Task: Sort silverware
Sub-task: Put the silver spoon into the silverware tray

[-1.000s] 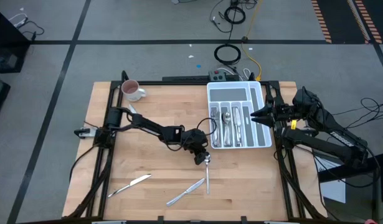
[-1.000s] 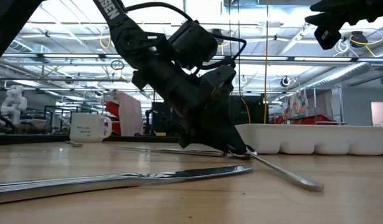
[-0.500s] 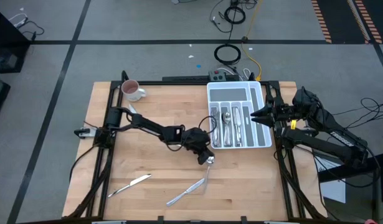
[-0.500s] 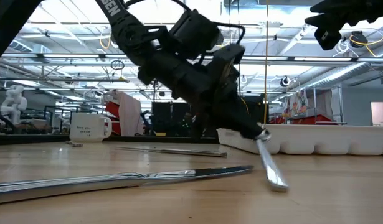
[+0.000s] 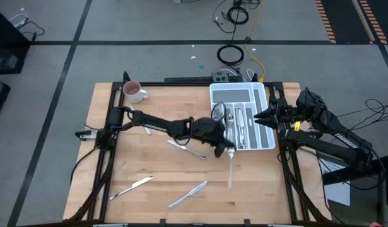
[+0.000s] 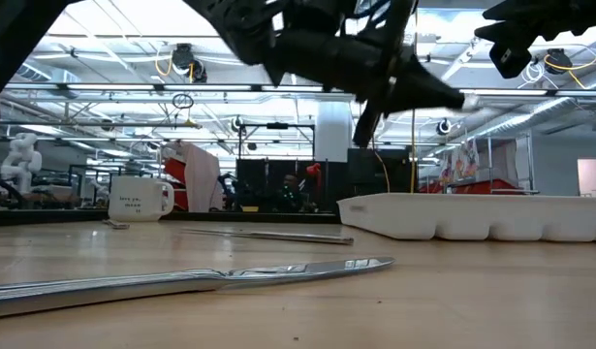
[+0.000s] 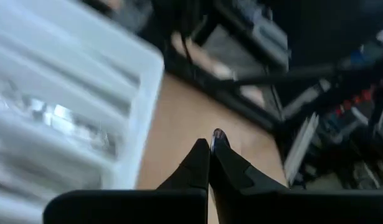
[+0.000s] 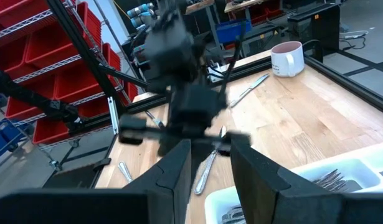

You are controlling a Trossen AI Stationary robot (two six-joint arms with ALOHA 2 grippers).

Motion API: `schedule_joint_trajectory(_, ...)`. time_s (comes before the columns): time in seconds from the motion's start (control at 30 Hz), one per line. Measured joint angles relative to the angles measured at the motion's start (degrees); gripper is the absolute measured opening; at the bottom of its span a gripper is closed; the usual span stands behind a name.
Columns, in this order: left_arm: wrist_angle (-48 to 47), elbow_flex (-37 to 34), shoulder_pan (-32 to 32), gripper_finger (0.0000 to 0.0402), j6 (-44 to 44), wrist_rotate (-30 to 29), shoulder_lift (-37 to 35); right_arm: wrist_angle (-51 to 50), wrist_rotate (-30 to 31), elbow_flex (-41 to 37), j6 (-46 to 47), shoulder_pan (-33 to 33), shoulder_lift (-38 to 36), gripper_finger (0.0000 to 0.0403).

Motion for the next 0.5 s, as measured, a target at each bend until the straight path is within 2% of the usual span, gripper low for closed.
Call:
schedule_joint_trajectory(0.17, -7.4, 8.1, 4.1, 0.0003, 3.9, -4.4, 0.0, 0.0, -0.1, 0.0, 0.0, 0.0, 0.0, 0.0105)
schedule_joint_trajectory(0.33, -19.1, 13.8, 9.6, 0.0003, 10.9, -12.4, -0.2, -0.9, -0.2, 0.0, 0.0, 0.0, 0.0, 0.0105)
schedule_joint_trajectory(0.5, -21.7, 13.8, 16.1, 0.0003, 11.5, -10.6, -0.1, -1.5, -0.1, 0.0, -0.6, 0.0, 0.0, 0.0105)
